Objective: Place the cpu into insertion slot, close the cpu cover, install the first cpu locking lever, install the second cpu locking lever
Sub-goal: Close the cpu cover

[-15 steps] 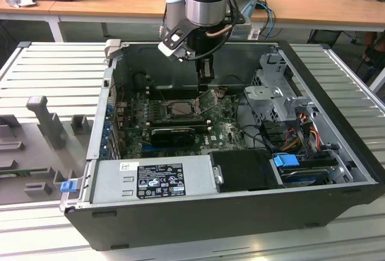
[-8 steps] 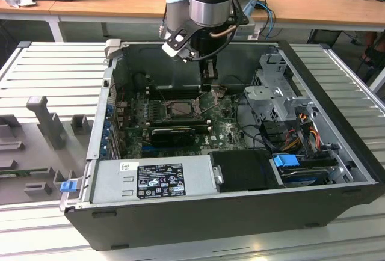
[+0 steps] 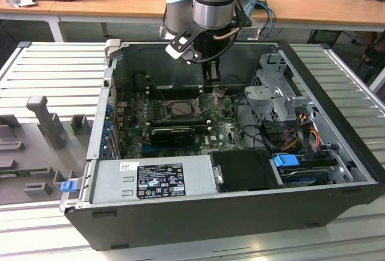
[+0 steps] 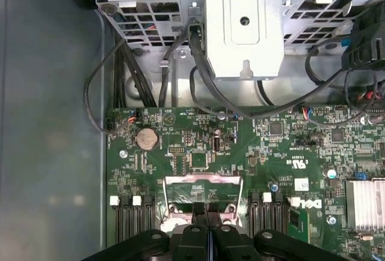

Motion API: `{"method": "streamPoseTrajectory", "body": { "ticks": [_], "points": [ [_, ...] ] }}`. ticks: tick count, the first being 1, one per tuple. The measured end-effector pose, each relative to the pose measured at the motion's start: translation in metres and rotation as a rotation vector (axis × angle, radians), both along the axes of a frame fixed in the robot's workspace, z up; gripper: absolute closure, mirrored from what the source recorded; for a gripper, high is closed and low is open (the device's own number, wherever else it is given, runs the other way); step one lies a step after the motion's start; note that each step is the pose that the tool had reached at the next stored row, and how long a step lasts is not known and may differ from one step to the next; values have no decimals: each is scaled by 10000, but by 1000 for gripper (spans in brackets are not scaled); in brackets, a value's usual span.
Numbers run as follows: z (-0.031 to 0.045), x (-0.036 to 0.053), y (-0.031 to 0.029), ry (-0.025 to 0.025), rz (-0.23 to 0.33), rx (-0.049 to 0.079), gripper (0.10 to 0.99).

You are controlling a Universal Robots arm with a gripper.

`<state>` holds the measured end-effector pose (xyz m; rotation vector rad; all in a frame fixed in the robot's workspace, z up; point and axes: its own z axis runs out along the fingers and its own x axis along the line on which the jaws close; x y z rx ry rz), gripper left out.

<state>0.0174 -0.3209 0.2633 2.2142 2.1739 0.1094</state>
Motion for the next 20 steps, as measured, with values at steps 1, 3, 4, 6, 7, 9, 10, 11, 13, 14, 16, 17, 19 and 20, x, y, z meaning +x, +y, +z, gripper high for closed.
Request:
{"method": "streamPoseTrajectory", "body": {
  "ticks": [1, 3, 4, 6, 7, 9, 10, 11, 13, 14, 16, 17, 19, 20],
  "points": [
    [-3, 7, 0, 0, -1, 1, 980],
    [-10, 36, 0, 1, -2, -2, 980],
    [-11, 42, -1, 1, -1, -3, 980],
    [-14, 64, -1, 1, -2, -2, 980],
    [-14, 77, 0, 1, -2, -2, 980],
    [-16, 111, 0, 1, 0, -2, 980],
    [-17, 133, 0, 1, -1, -1, 980],
    [-18, 147, 0, 1, -1, -1, 980],
    [-18, 187, 0, 1, -1, -2, 980],
    [-18, 200, 0, 1, -1, -2, 980],
    [-18, 217, 0, 1, 0, -2, 980],
    [-19, 228, 0, 1, -2, -1, 980],
    [-19, 239, 0, 1, -1, -2, 980],
    [-19, 246, 0, 1, -1, -2, 980]
  ]
}}
